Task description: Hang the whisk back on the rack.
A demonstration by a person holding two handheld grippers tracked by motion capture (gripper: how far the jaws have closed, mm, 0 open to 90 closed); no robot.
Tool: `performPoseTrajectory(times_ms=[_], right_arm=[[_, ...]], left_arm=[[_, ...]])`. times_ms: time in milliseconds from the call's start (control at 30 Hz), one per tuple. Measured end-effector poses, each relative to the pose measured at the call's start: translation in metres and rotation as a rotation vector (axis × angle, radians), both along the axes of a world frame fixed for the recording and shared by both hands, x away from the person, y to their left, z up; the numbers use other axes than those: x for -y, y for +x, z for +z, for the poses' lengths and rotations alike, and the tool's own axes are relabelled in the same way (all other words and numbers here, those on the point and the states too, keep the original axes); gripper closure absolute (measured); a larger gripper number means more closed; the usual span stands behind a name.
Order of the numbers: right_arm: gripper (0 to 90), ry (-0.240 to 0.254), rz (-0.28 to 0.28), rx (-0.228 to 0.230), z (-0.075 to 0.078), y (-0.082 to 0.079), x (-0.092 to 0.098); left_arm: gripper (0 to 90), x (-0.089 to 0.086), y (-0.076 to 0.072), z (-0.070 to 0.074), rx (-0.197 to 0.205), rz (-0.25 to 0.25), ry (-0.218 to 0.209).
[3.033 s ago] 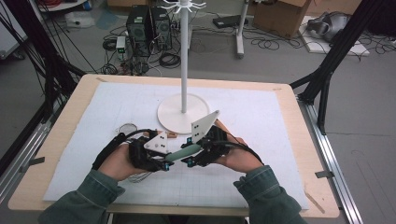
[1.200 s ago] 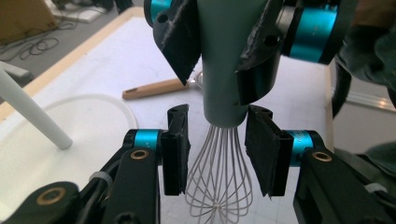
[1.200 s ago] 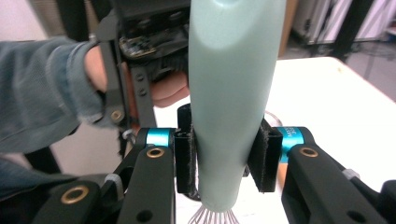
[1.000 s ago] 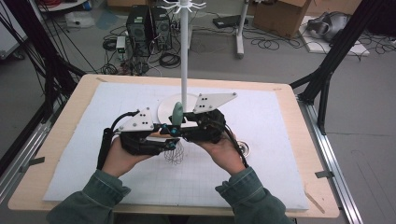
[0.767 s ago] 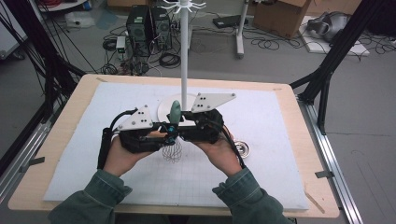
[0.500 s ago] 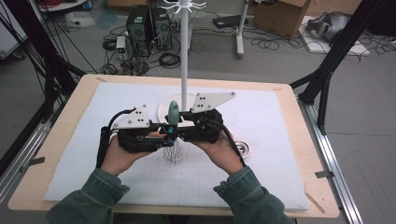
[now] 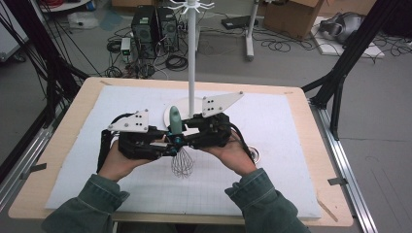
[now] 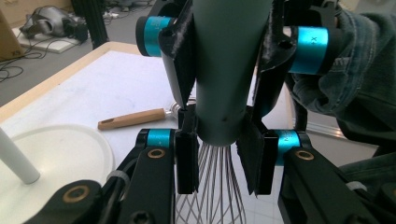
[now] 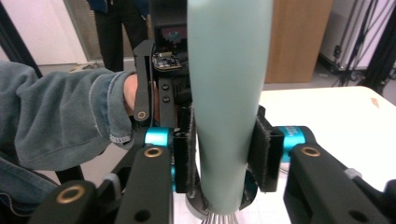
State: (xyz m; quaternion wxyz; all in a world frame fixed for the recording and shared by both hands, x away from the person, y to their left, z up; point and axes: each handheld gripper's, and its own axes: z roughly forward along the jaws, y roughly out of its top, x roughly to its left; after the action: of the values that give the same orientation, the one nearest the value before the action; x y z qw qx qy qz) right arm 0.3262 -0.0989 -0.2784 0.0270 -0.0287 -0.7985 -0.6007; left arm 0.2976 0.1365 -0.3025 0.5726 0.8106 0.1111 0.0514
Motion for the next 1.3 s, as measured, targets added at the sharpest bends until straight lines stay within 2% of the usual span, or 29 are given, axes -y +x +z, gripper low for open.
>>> performPoseTrajectory(times_ms=[133, 267, 300, 533, 667, 967, 1300], right_arm=[[67.9, -0.019, -0.040, 0.029, 0.000, -0.002, -0.003], [67.9, -0.038, -0.074, 0.044, 0.001, -0.002, -0.004], [67.9, -0.044, -0.097, 0.043, 0.001, 0.000, -0.003], [67.9, -0.050, -0.157, 0.030, 0.003, 0.009, 0.004], [67.9, -0.063, -0.187, 0.031, 0.008, 0.017, 0.007], [67.9, -0.064, -0.240, 0.026, 0.018, 0.031, 0.014], [67.9, -0.063, -0.264, 0.012, 0.026, 0.045, 0.019]], left_arm=[[68.2, -0.003, 0.000, -0.002, -0.003, 0.016, 0.001], [61.5, -0.010, -0.002, -0.003, 0.001, 0.057, 0.005], [56.8, -0.012, -0.003, -0.003, 0.004, 0.071, 0.009], [49.5, -0.035, -0.006, -0.008, 0.009, 0.150, -0.003], [46.6, -0.046, -0.009, -0.011, 0.019, 0.188, 0.006], [40.5, -0.065, -0.017, -0.024, 0.022, 0.258, 0.022], [36.5, -0.083, -0.020, -0.035, 0.014, 0.315, 0.011]])
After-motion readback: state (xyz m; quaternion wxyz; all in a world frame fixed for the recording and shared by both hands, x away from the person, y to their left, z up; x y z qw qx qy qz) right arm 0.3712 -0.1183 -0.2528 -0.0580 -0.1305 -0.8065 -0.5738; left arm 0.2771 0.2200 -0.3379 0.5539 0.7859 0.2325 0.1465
